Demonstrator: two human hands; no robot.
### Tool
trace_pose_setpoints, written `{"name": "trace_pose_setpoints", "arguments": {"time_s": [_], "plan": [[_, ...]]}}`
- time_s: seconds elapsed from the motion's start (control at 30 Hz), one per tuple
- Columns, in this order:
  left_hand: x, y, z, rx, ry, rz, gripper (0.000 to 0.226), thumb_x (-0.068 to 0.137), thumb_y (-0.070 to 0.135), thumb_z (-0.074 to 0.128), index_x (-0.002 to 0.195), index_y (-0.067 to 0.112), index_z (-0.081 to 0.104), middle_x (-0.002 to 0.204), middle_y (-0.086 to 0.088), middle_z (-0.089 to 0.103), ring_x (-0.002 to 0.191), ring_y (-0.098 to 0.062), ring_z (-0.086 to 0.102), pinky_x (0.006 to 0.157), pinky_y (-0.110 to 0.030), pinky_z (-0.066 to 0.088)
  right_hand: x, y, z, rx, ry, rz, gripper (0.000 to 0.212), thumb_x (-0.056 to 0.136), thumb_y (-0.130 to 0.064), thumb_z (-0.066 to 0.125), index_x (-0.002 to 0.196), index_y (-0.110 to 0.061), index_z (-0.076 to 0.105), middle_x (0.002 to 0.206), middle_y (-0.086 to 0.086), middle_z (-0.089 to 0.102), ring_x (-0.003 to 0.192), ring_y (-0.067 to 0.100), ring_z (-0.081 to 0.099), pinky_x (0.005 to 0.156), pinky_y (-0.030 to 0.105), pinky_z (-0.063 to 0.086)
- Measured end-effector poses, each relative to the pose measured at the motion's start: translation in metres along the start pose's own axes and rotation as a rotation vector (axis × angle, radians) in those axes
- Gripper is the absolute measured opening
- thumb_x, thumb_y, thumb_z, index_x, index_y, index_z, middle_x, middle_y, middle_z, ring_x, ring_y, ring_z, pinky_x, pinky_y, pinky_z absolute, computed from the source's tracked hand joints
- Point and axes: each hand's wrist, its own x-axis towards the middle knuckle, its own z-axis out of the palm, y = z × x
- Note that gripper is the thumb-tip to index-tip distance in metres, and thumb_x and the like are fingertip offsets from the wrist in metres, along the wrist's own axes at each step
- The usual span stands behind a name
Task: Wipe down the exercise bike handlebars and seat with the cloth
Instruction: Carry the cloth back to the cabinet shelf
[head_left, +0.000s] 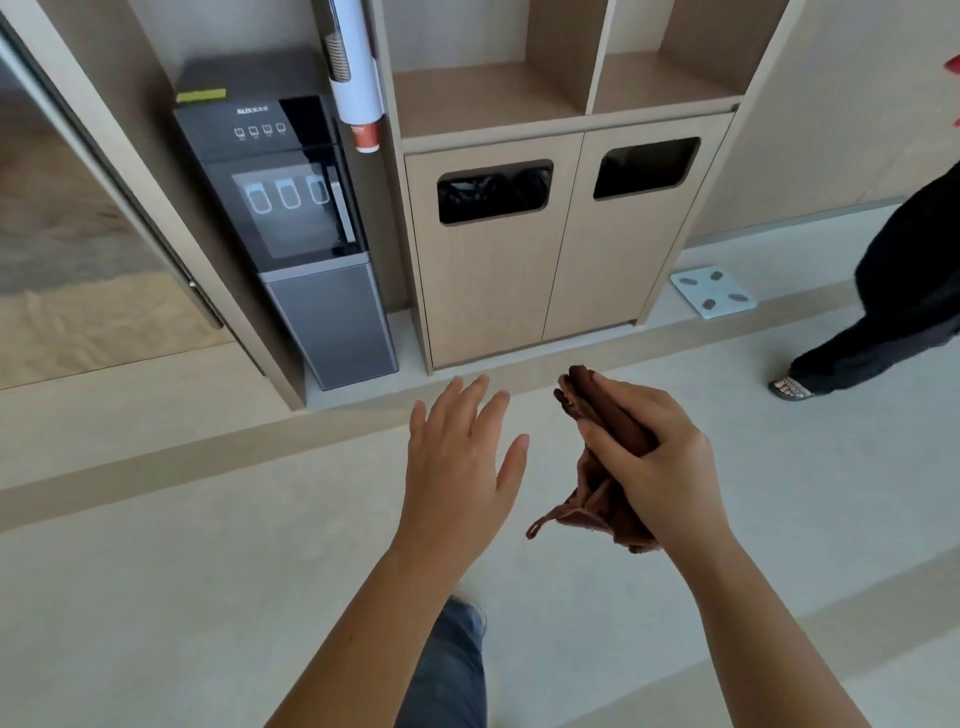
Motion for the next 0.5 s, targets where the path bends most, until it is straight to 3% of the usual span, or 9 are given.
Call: {"name": "trace_pose_setpoints", "arguments": {"time_s": [0.13,0.23,0.3,0.4,0.5], "plan": [[0.065,-0.042,-0.001,-0.016,0.041,-0.020,0.044,0.091,0.039,0.042,0.126,0.015,0.050,0.138,-0.008,0.046,0.132,-0.028,0.034,0.108,-0.047,0.012,0.074,-0.007,0.038,-0.022,-0.010,-0.019,0.035,0.081,-0.012,0.067,0.113,-0.026,0.066,0.108,-0.004,0.062,0.076,-0.003,0.065,0.070,0.006,0.048],[0.118,-0.083,-0.015,-0.016,0.081,-0.056,0.041,0.091,0.035,0.046,0.125,0.013,0.051,0.137,-0.009,0.047,0.131,-0.029,0.034,0.108,-0.050,0.015,0.135,-0.025,0.078,0.024,-0.059,-0.018,0.034,0.082,-0.013,0.066,0.112,-0.028,0.065,0.111,-0.003,0.061,0.070,0.009,0.069,0.075,0.025,0.056],[0.153,-0.110,-0.030,0.016,0.124,-0.066,0.040,0.090,0.032,0.049,0.125,0.012,0.051,0.136,-0.010,0.047,0.130,-0.030,0.035,0.107,-0.053,0.018,0.174,-0.041,0.106,0.019,-0.090,-0.060,0.035,0.083,-0.014,0.066,0.115,-0.026,0.064,0.113,-0.005,0.060,0.077,0.017,0.069,0.079,0.038,0.057],[0.199,-0.147,-0.057,0.064,0.202,-0.082,0.040,0.089,0.030,0.049,0.122,0.008,0.054,0.132,-0.014,0.051,0.127,-0.034,0.039,0.104,-0.058,0.025,0.227,-0.065,0.147,0.018,-0.118,-0.127,0.036,0.082,-0.015,0.066,0.117,-0.024,0.063,0.113,-0.005,0.060,0.090,0.020,0.066,0.086,0.041,0.054],[0.235,-0.173,-0.081,0.086,0.270,-0.124,0.043,0.086,0.032,0.045,0.119,0.007,0.056,0.130,-0.014,0.053,0.126,-0.035,0.041,0.104,-0.054,0.022,0.268,-0.083,0.182,0.037,-0.176,-0.178,0.038,0.082,-0.013,0.066,0.119,-0.021,0.062,0.112,0.001,0.061,0.095,0.020,0.064,0.088,0.039,0.053]]}}
